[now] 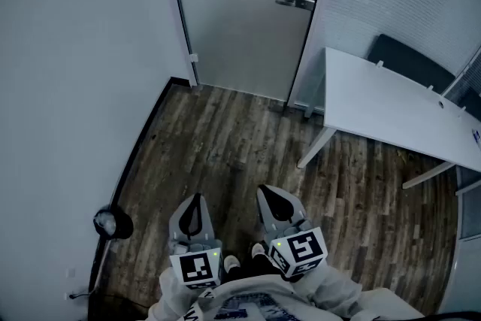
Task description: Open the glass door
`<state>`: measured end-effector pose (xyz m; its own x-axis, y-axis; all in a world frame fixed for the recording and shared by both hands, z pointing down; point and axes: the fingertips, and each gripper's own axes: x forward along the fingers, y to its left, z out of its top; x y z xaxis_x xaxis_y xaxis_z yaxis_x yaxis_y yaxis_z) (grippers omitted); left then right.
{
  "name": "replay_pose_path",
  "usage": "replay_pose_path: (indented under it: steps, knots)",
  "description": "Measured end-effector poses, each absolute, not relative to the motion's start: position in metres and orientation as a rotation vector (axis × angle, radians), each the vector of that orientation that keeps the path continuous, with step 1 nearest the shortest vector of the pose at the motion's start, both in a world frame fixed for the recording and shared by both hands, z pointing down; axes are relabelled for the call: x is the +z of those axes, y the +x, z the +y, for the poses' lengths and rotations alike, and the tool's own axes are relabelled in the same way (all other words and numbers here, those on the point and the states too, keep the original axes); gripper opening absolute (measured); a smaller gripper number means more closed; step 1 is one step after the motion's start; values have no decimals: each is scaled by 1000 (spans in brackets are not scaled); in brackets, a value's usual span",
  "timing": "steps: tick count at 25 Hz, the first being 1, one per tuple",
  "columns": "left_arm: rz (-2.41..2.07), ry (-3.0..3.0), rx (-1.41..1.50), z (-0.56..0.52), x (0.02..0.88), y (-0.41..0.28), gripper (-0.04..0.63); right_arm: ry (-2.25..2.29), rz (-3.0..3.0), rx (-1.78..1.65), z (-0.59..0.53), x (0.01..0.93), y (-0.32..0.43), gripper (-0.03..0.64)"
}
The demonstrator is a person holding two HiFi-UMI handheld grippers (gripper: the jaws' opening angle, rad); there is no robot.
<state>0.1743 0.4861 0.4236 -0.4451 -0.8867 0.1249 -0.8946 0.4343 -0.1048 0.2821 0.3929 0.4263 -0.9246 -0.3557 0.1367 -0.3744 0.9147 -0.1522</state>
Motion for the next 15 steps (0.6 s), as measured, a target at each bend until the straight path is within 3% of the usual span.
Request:
replay_pose_path:
  steps: [15]
  knots:
    - [-2651, 1619, 250, 463, 423, 192, 2, 586, -2988, 308, 363, 426, 312, 5]
